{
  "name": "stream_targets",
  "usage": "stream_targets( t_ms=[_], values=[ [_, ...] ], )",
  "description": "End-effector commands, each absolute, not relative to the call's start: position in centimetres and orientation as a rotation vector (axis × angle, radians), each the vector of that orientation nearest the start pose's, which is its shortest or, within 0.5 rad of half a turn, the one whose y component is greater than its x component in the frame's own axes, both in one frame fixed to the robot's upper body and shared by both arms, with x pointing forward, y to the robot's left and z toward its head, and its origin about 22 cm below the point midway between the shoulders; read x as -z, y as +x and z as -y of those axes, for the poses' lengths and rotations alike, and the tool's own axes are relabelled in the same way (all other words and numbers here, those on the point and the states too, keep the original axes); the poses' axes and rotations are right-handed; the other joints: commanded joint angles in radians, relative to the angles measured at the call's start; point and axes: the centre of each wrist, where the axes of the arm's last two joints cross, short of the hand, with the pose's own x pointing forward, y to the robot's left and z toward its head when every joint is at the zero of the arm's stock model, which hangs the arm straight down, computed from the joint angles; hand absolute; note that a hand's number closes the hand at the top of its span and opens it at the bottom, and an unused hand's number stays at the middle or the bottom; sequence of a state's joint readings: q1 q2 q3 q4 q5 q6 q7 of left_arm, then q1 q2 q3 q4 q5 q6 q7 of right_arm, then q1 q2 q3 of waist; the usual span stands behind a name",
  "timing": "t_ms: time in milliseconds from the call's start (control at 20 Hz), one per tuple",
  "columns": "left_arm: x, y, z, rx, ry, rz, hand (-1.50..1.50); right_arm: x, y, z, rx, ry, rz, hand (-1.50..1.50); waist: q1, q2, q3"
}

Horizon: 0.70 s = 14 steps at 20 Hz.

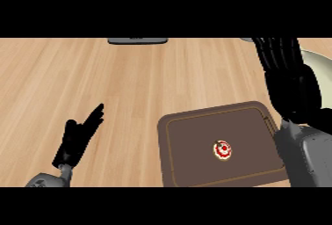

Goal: Pick the cupcake from the tray and place it in the pot

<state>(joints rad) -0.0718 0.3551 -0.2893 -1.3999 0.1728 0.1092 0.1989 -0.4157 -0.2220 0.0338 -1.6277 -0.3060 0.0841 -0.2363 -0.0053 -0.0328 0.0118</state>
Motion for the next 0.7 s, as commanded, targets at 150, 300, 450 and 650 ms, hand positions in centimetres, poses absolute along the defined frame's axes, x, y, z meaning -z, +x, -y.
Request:
stream_targets(
  t_ms=[150, 300, 450, 650],
  values=[
    [-4.2, 27.2, -28.4, 0.064, 0.215, 1.503, 0.00, -8.5, 29.0, 30.6, -0.039, -0.131, 2.000, 1.50, -0.008, 0.025, -0.012],
    [-5.1, 27.9, -28.1, 0.028, 0.224, 1.545, 0.00, -9.9, 27.8, 36.0, -0.587, -0.565, 1.813, 1.50, -0.032, 0.034, -0.050],
    [-7.1, 28.5, -28.4, -0.084, 0.217, 1.606, 0.00, -1.9, 24.3, 35.6, -0.135, -0.719, 1.745, -1.50, -0.017, 0.032, -0.011],
    [-9.0, 28.6, -27.1, -0.078, 0.207, 1.614, 0.00, 0.4, 20.1, 34.2, -0.117, -0.697, 1.905, -1.50, -0.010, 0.030, -0.011]
  ],
)
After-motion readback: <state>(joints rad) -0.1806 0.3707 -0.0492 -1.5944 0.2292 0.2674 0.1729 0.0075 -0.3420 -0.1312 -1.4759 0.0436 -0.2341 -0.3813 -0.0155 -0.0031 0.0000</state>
